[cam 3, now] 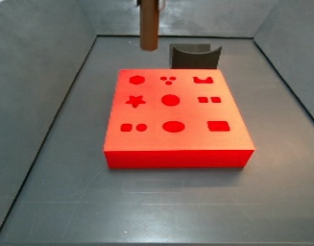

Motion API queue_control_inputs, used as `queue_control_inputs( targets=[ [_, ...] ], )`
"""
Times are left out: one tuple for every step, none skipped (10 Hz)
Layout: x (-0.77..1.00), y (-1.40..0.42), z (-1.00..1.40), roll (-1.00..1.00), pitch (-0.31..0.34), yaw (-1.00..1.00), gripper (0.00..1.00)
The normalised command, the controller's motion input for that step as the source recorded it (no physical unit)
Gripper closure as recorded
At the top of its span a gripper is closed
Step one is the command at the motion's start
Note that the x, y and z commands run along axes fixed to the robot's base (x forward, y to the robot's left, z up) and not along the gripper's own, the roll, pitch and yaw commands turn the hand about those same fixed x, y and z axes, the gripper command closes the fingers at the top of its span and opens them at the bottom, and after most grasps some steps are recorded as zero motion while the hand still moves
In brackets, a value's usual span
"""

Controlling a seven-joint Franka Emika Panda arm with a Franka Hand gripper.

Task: Insert the hexagon object.

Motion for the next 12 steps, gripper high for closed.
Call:
queue_control_inputs(
  targets=[
    [-0.12,0.00,-0.35,-0.11,-0.153,-0.88,1.00],
    [-0.03,0.07,-0.33,-0.11,-0.166,-0.78,1.00],
    [-0.28,0.03,-0.07,0.03,-0.019,-0.18,1.00],
    [0.00,0.00,0.00,0.00,0.000,0.00,1.00],
    [-0.09,0.00,0.00,0.19,0.000,0.11,1.00],
    [-0.11,0.03,-0.20,0.35,-0.207,0.02,1.00],
    [-0.21,0.00,-0.21,0.28,-0.403,0.00,1.00],
    [-0.20,0.00,-0.19,0.26,-0.429,0.00,1.00],
    [-0.04,-0.06,-0.21,0.28,-0.324,0.00,1.00],
    [0.00,0.00,-0.01,0.05,-0.097,0.00,1.00],
    [-0.07,0.01,-0.12,0.00,-0.109,0.00,1.00],
    [0.00,0.11,-0.38,-0.06,0.000,0.00,1.00]
  ],
)
